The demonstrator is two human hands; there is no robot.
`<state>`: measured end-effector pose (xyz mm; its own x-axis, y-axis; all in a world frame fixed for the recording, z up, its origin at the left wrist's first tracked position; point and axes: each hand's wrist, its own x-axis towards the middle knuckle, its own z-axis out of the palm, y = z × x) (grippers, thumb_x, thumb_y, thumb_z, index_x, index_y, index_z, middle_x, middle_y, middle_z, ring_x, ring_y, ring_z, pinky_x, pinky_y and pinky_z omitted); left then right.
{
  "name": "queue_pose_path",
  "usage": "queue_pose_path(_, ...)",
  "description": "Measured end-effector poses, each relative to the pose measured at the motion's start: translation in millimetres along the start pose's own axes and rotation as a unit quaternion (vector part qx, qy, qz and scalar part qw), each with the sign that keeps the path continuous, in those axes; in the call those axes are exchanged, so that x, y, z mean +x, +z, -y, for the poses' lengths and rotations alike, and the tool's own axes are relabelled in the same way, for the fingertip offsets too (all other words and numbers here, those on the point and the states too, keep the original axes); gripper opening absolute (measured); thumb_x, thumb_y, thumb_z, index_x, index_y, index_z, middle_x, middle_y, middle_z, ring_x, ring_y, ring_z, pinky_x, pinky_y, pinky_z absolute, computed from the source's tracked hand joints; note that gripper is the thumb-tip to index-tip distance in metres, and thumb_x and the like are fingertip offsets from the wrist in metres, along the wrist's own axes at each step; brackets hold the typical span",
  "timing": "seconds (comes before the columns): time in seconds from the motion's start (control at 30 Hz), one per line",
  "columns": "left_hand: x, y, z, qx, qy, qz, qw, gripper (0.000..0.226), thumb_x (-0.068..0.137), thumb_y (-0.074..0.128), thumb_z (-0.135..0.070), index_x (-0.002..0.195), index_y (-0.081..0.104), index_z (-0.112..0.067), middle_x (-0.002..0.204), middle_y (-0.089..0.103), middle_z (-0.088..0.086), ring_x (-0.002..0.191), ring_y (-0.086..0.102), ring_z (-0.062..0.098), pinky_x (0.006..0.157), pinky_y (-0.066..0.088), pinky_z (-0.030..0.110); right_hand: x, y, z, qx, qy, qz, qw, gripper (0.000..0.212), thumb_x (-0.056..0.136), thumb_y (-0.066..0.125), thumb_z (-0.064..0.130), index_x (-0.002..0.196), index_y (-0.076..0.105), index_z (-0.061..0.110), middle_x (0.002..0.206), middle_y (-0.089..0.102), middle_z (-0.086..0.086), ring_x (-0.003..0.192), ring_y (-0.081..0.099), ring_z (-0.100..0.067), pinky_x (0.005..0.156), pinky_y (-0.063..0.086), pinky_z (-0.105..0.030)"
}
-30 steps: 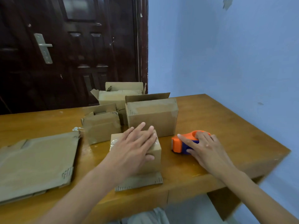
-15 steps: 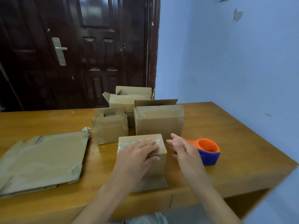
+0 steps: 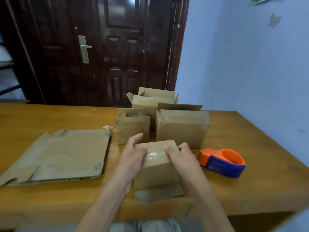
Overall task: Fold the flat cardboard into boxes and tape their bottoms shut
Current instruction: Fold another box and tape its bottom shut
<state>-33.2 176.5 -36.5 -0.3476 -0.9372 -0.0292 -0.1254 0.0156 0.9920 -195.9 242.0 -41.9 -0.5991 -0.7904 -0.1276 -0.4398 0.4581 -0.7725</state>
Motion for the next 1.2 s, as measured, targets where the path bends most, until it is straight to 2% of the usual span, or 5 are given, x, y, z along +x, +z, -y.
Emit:
queue_pose_path(0.13,5,-6,6,0.016,0.026,0.042,0.999,0.07,0.095,0.076,-0.032,0.153,0.039,-0.046,0.151,0.045,-0.016,0.1,0.042,-0.008,0.069,0.036,0.014,-3,5,7,-0.053,-0.029,0.003,0.998,0.081,0.077,0.042,0.09,0.133,0.052,0.033,0.121,0.067,0.007,0.113,0.064,-0.022,0.097,0.055,-0.048)
queue_pose_path(0.33,7,-14,8,-0.084,-0.034,0.094,0.991,0.053,0.098,0.071,-0.019,0.134,0.058,-0.056,0.14,0.053,-0.01,0.116,0.058,0.02,0.095,0.059,0.045,4,3,2,-0.045,-0.068,-0.026,0.996,0.044,0.11,0.04,0.045,0.107,0.072,0.016,0.097,0.072,-0.001,0.094,0.065,-0.019,0.091,0.055,-0.046)
queue_pose_path(0.6,10,-30,21,-0.181,-0.046,0.145,0.972,0.051,0.105,0.054,-0.017,0.138,0.061,-0.055,0.149,0.051,-0.014,0.135,0.054,0.018,0.111,0.051,0.043,-2,-3,3,0.006,-0.032,-0.019,0.999,0.042,0.114,0.033,0.04,0.098,0.064,0.017,0.104,0.071,-0.002,0.103,0.064,-0.021,0.1,0.05,-0.045)
queue_pose_path(0.87,18,-15,12,-0.138,-0.06,0.121,0.981,0.098,0.081,0.086,-0.038,0.157,0.027,-0.055,0.155,0.044,-0.014,0.122,0.059,0.021,0.092,0.058,0.042,-7,2,6,-0.109,-0.016,-0.016,0.994,0.087,0.086,0.044,0.087,0.141,0.053,0.019,0.132,0.066,-0.004,0.12,0.062,-0.03,0.097,0.052,-0.043)
queue_pose_path(1.2,20,-29,28,-0.182,-0.084,0.143,0.969,0.059,0.1,0.057,-0.026,0.156,0.043,-0.04,0.152,0.051,-0.009,0.13,0.059,0.028,0.108,0.053,0.051,-7,1,1,-0.024,-0.017,-0.02,0.999,0.046,0.111,0.032,0.049,0.132,0.062,0.021,0.12,0.066,-0.002,0.113,0.059,-0.023,0.101,0.049,-0.045)
